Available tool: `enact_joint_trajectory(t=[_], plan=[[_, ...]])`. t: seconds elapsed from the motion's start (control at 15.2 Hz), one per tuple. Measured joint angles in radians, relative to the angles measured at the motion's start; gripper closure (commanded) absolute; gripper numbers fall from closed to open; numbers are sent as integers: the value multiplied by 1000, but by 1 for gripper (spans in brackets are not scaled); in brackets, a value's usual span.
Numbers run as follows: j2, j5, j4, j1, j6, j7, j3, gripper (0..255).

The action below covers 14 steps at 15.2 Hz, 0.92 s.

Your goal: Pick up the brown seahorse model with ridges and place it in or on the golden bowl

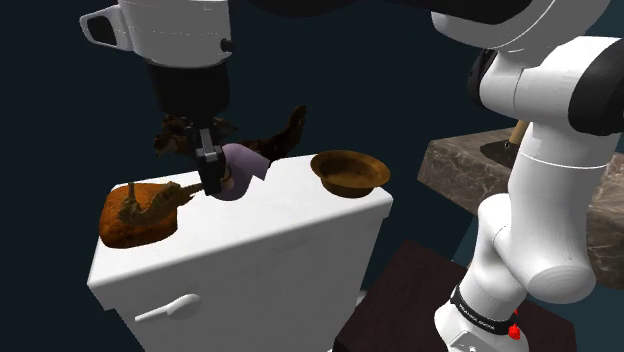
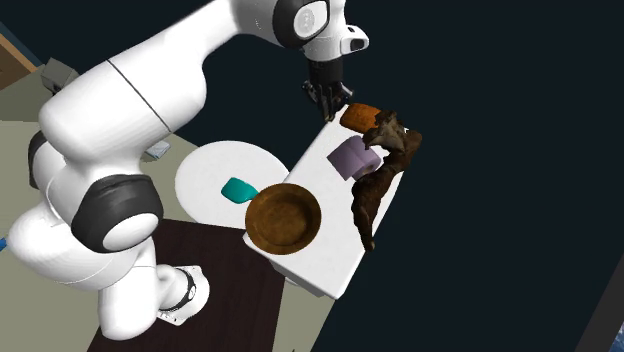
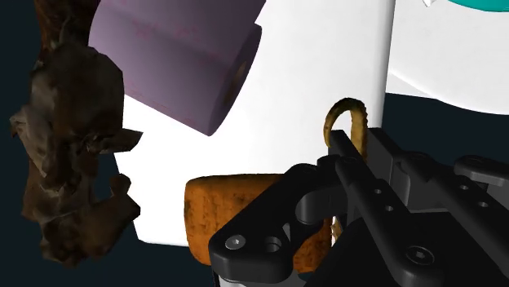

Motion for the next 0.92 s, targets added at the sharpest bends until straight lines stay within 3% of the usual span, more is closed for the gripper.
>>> enact_joint_trajectory(t=[0.46, 0.92], plan=[[53, -26, 168, 23, -120, -7, 5, 255], [-228, 90, -160, -80, -32, -124, -49, 255]])
